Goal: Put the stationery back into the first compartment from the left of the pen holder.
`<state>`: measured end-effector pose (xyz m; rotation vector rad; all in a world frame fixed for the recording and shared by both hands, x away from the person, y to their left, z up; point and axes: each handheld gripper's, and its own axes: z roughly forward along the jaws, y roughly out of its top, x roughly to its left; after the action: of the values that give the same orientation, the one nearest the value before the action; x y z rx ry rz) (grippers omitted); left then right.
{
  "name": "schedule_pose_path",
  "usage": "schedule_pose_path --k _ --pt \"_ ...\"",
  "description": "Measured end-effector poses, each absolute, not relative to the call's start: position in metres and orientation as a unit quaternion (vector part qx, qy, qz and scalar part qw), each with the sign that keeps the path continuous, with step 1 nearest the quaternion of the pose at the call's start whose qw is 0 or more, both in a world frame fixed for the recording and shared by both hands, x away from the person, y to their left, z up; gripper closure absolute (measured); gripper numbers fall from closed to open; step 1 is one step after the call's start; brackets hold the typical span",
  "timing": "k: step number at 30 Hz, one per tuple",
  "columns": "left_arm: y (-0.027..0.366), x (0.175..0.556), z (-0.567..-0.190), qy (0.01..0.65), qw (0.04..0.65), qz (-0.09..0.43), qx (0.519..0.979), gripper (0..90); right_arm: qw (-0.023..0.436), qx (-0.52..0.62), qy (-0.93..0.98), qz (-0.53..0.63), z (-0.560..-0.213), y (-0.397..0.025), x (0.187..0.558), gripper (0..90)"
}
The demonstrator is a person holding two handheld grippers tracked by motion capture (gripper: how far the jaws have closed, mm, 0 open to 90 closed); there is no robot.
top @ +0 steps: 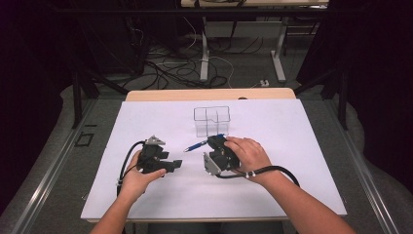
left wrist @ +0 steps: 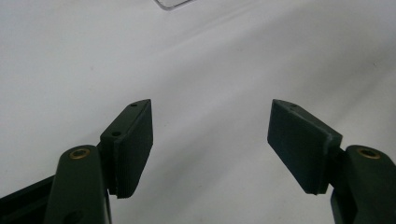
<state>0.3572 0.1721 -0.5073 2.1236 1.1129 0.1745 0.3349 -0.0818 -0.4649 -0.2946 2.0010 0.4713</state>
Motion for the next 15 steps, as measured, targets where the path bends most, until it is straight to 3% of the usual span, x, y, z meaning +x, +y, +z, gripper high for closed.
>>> schedule_pose_path --k 15 --pt "0.176 0.360 -0.510 0.452 0.359 0.086 0.812 21.7 0.497 -0.053 0.833 0.239 -0.434 -0.080 0.367 79.5"
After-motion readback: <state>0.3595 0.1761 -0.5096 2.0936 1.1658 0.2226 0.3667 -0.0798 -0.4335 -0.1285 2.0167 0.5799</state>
